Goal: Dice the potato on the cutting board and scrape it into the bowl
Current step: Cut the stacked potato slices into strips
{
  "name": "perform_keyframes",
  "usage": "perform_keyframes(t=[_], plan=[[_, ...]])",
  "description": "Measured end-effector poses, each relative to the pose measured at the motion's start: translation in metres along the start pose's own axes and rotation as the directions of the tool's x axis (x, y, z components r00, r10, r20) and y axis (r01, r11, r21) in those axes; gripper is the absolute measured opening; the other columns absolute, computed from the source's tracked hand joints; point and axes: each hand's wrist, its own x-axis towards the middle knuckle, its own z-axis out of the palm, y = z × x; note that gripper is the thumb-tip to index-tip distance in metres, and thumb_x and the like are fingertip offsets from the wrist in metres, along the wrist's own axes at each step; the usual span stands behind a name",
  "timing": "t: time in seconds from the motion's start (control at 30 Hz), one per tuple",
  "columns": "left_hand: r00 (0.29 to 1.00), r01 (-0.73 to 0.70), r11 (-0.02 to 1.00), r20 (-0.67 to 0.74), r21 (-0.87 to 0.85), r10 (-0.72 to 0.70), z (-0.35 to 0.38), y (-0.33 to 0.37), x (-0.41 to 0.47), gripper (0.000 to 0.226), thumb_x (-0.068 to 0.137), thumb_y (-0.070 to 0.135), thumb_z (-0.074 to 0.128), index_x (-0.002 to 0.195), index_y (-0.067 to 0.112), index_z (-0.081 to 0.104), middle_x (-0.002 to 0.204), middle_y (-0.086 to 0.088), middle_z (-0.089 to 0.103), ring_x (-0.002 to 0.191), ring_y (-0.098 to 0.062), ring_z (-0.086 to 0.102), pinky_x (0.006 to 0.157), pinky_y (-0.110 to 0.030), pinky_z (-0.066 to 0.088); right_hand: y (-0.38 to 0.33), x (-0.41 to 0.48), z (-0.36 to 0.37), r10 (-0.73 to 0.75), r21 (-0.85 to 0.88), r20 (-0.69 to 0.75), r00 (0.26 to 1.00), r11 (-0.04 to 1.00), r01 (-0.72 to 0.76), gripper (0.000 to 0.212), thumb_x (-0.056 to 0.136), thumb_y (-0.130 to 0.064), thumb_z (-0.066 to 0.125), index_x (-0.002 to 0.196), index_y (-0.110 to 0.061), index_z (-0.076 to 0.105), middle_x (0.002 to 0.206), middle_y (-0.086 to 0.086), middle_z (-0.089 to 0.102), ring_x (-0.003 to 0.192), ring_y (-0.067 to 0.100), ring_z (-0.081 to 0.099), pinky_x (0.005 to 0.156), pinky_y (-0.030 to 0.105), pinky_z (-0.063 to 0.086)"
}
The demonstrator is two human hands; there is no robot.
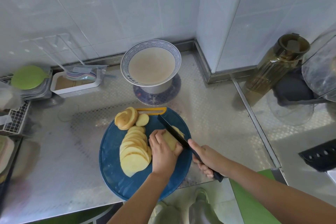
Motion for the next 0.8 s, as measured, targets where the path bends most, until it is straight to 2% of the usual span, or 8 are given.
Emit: perform_keyframes(t=[0.07, 0.23, 0.43, 0.67, 0.8], plan=[[1.000, -0.007, 1.000, 0.001, -0.006, 0.007, 0.000, -0.001, 0.000, 0.059, 0.075, 0.041, 0.052, 0.115, -0.001, 0.048, 0.115, -0.014, 0.044, 0.108, -0.023, 0.041, 0.099, -0.030, 0.033, 0.000, 0.000, -0.003, -0.028, -0.036, 0.013, 1.000, 0.999, 0.029, 0.068, 0.092, -0.073, 0.032, 0.061, -0.014, 0.040, 0.042, 0.003, 0.035, 0.034, 0.016, 0.029, 0.042, 0.027, 0.030], [1.000, 0.014, 1.000, 0.000, -0.024, -0.014, -0.001, 0.001, -0.001, 0.052, 0.079, 0.034, 0.041, 0.112, -0.005, 0.050, 0.114, -0.018, 0.046, 0.104, -0.031, 0.048, 0.096, -0.032, 0.035, 0.003, -0.001, -0.001, -0.102, -0.154, 0.007, 0.995, 0.983, 0.102, 0.070, 0.089, -0.075, 0.025, 0.061, -0.013, 0.040, 0.038, 0.000, 0.037, 0.033, 0.016, 0.033, 0.047, 0.029, 0.037], [0.999, 0.028, 0.999, -0.026, -0.041, -0.029, -0.002, 0.004, -0.001, 0.053, 0.077, 0.035, 0.043, 0.110, -0.005, 0.050, 0.113, -0.019, 0.045, 0.105, -0.033, 0.047, 0.096, -0.032, 0.035, 0.002, -0.010, 0.003, -0.102, -0.080, 0.024, 0.994, 0.991, 0.104, 0.069, 0.095, -0.070, 0.029, 0.060, -0.012, 0.039, 0.039, 0.000, 0.036, 0.032, 0.015, 0.032, 0.043, 0.026, 0.032], [0.999, 0.047, 0.997, -0.002, -0.058, -0.048, -0.004, 0.006, -0.002, 0.055, 0.077, 0.037, 0.043, 0.112, -0.005, 0.049, 0.114, -0.018, 0.044, 0.106, -0.031, 0.046, 0.096, -0.030, 0.032, 0.001, -0.020, 0.003, -0.130, -0.114, 0.012, 0.992, 0.985, 0.130, 0.067, 0.096, -0.068, 0.027, 0.058, -0.014, 0.038, 0.040, 0.002, 0.037, 0.032, 0.017, 0.033, 0.041, 0.024, 0.035], [0.998, 0.062, 0.996, 0.007, -0.067, -0.061, -0.003, 0.005, -0.002, 0.050, 0.078, 0.030, 0.051, 0.112, -0.006, 0.048, 0.114, -0.019, 0.044, 0.106, -0.033, 0.046, 0.096, -0.031, 0.033, 0.000, -0.022, 0.006, -0.131, -0.122, 0.018, 0.991, 0.984, 0.132, 0.067, 0.096, -0.069, 0.027, 0.058, -0.014, 0.038, 0.041, 0.003, 0.037, 0.033, 0.017, 0.033, 0.041, 0.023, 0.036]])
